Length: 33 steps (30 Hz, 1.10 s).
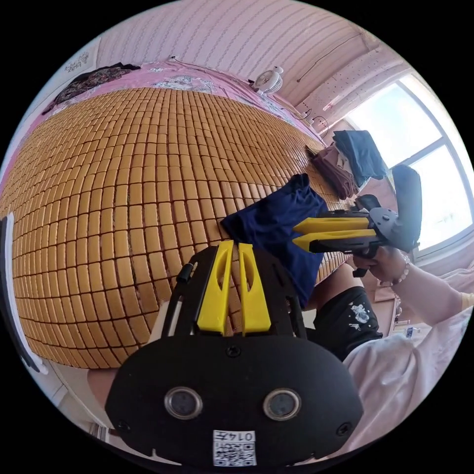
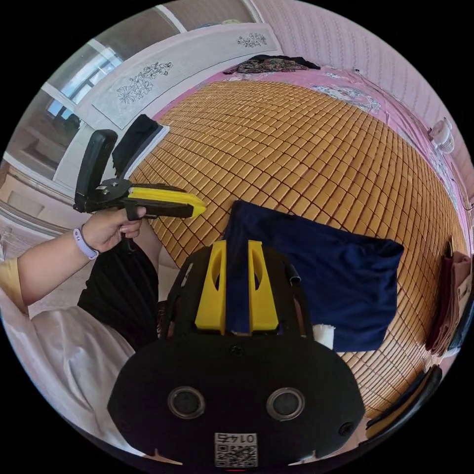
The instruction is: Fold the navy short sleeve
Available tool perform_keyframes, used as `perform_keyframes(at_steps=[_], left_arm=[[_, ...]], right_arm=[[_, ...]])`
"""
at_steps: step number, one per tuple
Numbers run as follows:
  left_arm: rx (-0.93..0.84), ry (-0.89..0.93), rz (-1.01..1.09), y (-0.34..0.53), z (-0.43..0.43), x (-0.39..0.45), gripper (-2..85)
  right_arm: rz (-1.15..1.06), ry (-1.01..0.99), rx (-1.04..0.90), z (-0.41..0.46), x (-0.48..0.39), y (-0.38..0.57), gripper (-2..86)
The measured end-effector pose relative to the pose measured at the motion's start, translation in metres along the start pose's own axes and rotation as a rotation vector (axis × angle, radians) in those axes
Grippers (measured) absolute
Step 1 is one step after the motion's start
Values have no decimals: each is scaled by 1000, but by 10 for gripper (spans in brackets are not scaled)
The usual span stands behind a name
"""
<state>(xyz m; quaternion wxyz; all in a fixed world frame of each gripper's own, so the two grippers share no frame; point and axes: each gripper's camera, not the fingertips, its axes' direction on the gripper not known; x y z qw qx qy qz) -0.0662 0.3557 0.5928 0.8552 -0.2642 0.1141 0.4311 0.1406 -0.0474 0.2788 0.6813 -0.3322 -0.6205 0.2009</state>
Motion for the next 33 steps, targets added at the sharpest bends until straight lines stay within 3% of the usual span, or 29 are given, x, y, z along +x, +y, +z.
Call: perform_keyframes(at_steps=[6,9,13,18,22,25,29,33], left_arm=[[-8,-83,17,-26,0,-11,46],[2,-111,43,-32,-2,-11,47],[-5,-117,85,-37,-3,-9,64],[-27,-155,132,-40,3,5,70],[-78,-247,164,-38,7,14,60],[-124,-185,192,-33,-1,19,17],[-33,21,230,-7,-38,30,5],[15,135,256,22,-68,45,1]], right_arm=[[48,-5,-79,35,15,-63,85],[85,43,-197,58,28,-71,48],[81,-12,-93,35,44,-49,11],[167,-105,160,-44,70,37,7],[482,-95,337,-97,116,158,9],[691,-99,418,-110,137,243,10],[913,-72,456,-105,144,319,15],[988,-72,485,-97,144,349,43]])
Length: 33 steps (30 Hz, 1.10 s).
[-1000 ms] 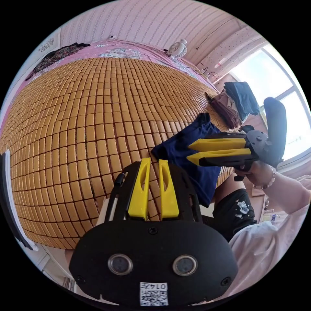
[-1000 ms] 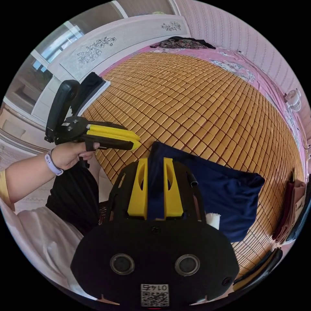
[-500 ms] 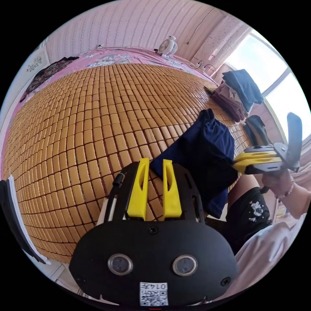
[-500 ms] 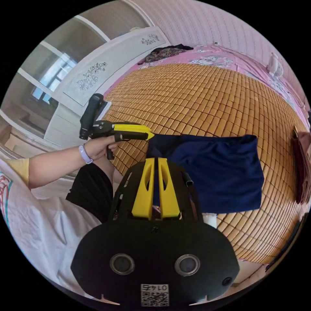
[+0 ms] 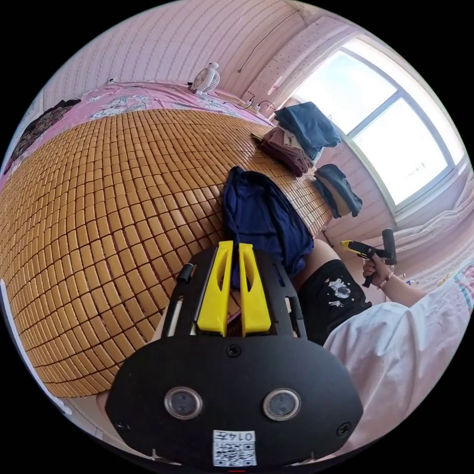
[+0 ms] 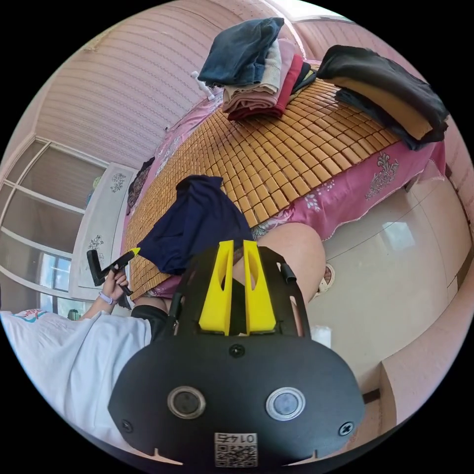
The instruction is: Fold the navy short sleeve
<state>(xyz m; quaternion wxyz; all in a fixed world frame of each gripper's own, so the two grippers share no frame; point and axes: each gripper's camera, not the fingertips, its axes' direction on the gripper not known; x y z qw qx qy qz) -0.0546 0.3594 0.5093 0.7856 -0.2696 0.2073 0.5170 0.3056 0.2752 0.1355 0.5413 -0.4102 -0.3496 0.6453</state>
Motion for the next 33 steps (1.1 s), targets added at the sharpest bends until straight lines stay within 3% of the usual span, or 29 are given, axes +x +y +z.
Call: perform_keyframes(at_steps=[4,8,11,17,24,33], left_arm=[[-8,15,11,13,-10,16,1],[-19,4,11,23,-17,30,1],[-27,-8,17,31,-21,38,1],[-18,-84,9,48,-34,54,-1],[180,-110,-8,53,-94,67,-7],[587,-218,138,42,-258,111,-8]], right_arm=[[-65,58,-45,15,-2,-5,79],[-163,252,-192,46,-7,-27,102],[-157,229,-276,62,2,-40,112],[-103,140,-360,69,19,-37,22],[-149,-59,-103,-8,25,-24,9],[-558,-207,343,-167,-77,-60,6]])
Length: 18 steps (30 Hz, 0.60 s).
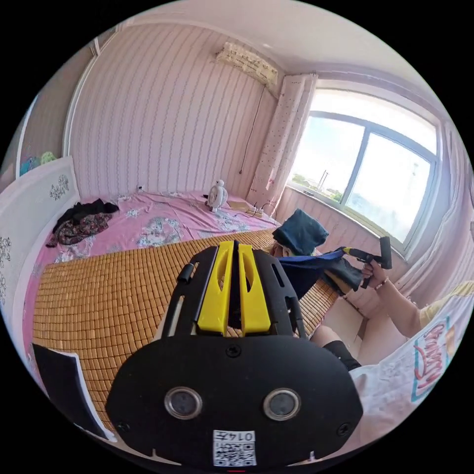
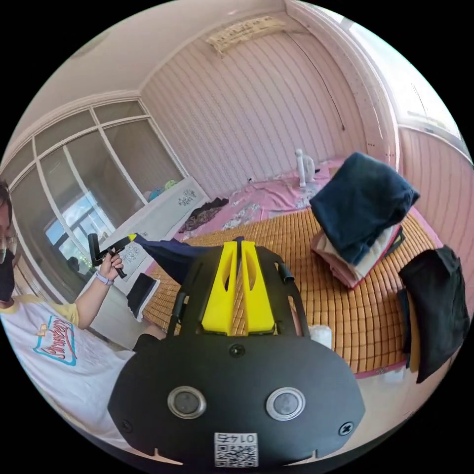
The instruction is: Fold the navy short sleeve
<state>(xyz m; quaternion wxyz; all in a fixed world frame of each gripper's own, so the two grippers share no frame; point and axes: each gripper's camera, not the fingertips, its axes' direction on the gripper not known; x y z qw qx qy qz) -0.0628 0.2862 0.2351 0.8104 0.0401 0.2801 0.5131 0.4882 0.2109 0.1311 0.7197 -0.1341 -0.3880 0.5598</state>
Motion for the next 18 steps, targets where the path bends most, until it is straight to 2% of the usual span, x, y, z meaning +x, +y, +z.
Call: perform_keyframes(at_steps=[5,7,12,13,15,17,18], left_arm=[[246,-31,20,-31,-98,11,-8],[314,-43,27,-32,-126,15,-8],[365,-100,19,-23,-169,21,-9],[372,-111,27,-22,-173,23,-9],[430,-262,83,-18,-188,41,-10],[593,-375,96,-10,-207,53,-10],[661,-365,83,-8,-217,56,-10]], right_arm=[[-275,-33,226,-60,-85,-55,6],[-322,-18,256,-71,-104,-63,7],[-300,-11,137,-62,-119,-78,6],[-298,-31,150,-65,-123,-78,6],[-301,-59,225,-76,-131,-74,6],[-282,-31,329,-91,-137,-69,6],[-273,-29,335,-93,-137,-70,6]])
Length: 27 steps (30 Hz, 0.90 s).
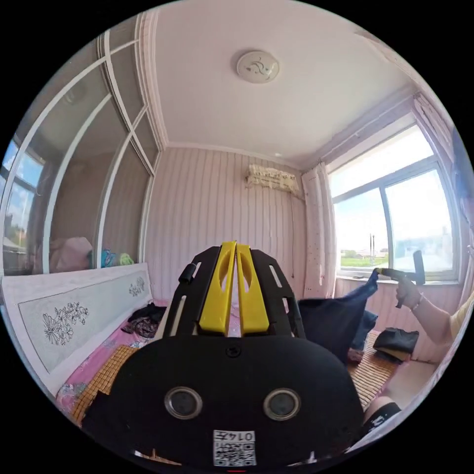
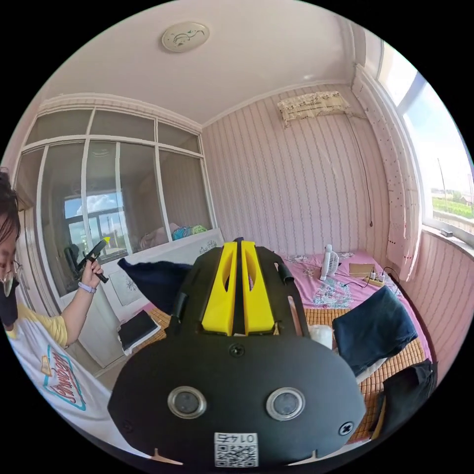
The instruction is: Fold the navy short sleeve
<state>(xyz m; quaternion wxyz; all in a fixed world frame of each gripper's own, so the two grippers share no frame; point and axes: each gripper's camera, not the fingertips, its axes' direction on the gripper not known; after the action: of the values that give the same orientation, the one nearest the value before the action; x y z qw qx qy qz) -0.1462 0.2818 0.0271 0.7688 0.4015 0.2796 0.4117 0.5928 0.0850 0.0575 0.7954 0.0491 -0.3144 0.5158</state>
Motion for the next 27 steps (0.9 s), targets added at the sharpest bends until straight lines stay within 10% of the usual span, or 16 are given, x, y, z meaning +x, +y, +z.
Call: perform_keyframes(at_steps=[9,14,27], left_arm=[[-427,206,-96,91,56,17,-10],[-820,392,-208,218,101,62,-7],[-1362,670,48,386,165,234,91]], right_arm=[[54,-5,-376,15,22,94,6],[326,317,-620,-41,74,226,6],[864,413,-587,-157,93,357,7]])
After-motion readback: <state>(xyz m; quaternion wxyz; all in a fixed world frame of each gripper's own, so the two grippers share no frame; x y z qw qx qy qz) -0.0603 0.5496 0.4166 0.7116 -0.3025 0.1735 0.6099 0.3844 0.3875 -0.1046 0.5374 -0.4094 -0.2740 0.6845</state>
